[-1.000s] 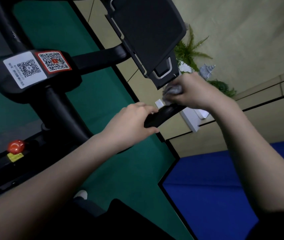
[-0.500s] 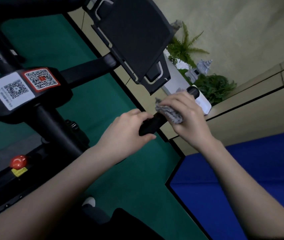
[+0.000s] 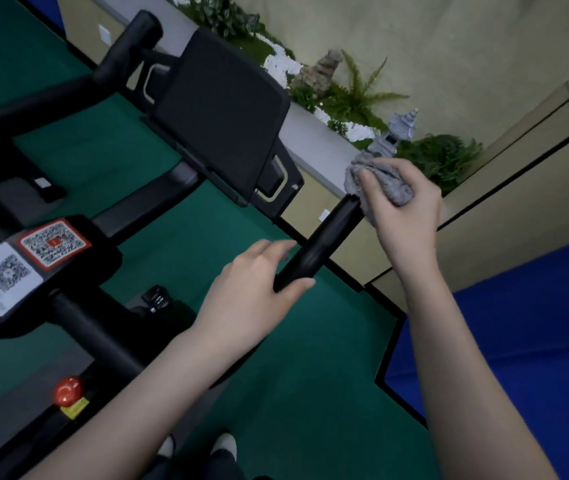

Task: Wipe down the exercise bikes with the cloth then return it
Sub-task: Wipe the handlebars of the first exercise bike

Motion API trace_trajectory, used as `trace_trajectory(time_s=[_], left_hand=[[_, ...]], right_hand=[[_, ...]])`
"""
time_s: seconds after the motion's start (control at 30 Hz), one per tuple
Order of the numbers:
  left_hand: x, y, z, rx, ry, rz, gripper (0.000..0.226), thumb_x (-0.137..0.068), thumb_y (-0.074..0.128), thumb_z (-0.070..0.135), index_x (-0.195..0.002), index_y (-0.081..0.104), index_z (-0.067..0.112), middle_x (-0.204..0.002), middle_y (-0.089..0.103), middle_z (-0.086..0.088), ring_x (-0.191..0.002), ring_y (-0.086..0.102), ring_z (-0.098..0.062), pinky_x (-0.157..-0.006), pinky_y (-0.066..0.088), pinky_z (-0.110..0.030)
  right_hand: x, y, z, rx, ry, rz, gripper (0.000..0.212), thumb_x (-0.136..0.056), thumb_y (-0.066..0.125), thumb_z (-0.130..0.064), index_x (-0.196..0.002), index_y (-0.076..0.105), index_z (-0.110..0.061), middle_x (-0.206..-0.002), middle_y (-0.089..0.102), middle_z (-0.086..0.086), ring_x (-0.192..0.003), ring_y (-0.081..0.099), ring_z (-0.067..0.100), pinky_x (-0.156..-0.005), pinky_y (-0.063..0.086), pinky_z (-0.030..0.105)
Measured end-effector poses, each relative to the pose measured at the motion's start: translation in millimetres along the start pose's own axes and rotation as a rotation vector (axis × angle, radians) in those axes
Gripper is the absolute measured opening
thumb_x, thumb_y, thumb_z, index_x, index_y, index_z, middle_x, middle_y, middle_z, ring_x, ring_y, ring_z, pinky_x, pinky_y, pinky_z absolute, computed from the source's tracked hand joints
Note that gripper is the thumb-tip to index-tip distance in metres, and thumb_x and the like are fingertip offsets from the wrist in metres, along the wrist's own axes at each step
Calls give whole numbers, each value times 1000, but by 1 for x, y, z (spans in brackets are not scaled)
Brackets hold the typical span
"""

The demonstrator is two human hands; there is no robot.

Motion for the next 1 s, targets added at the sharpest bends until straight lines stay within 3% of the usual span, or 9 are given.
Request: trace_trajectory(time_s=[0.1,0.17,0.27,0.37,0.5,0.63,0.83,1.0], left_hand=[[-12,5,12,-13,31,5,60,-84,61,50,-138,41,32,-124,53,10,-108,56,-18,-90,47,-35],[-17,7,18,-54,50,19,61,-85,62,48,-139,38,34,-124,54,10,-105,57,-20,-86,47,-33],[-18,9,19,-70,57,35,59,-85,65,41,-138,38,37,-121,55,10,-101,58,-20,-85,49,-35],[-17,10,18,-72,73,49,59,-86,66,36,-138,39,38,-116,57,10,-97,58,-19,-82,50,-37],[-17,11,18,-74,94,87,59,-84,69,32,-137,43,35,-112,60,7,-91,58,-19,-79,50,-36],[-17,11,14,-67,101,109,60,-83,70,31,-137,45,34,-111,61,8,-92,57,-15,-81,47,-29],[-19,9,11,-26,115,66,59,-82,70,32,-136,45,37,-116,60,9,-94,55,-7,-82,44,-21],[-16,7,6,7,88,0,53,-86,63,38,-136,46,38,-119,57,14,-96,53,-3,-72,35,1]], right_hand=[[-26,9,13,-320,265,-254,9,-88,66,-7,-94,72,-4,-89,73,10,-81,70,16,-77,57,27],[-32,16,23,-564,446,-357,7,-87,64,-3,-87,71,-5,-79,74,12,-70,71,22,-67,59,31],[-21,23,43,-871,636,-333,14,-85,65,-9,-98,61,-4,-84,73,11,-74,70,21,-66,59,32],[6,24,64,-1077,594,-174,17,-91,59,-15,-105,60,-4,-100,70,16,-87,69,23,-74,58,34],[46,36,73,-1155,560,94,14,-89,58,-21,-98,62,-11,-95,69,6,-89,65,16,-81,53,31],[53,51,68,-1285,602,227,10,-96,52,-17,-102,59,-13,-98,67,5,-89,64,12,-81,53,24],[74,62,69,-1258,662,205,13,-99,48,-15,-95,60,-14,-87,70,0,-82,64,9,-75,54,21],[93,68,66,-1238,679,164,13,-99,48,-15,-95,61,-14,-89,71,1,-84,65,11,-78,54,21]])
Point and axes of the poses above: each hand's wrist, its own x-axis away from the middle knuckle, its own y-axis out of the palm, z = x × y, the point moved 6 cm from there along -x, towards the middle knuckle
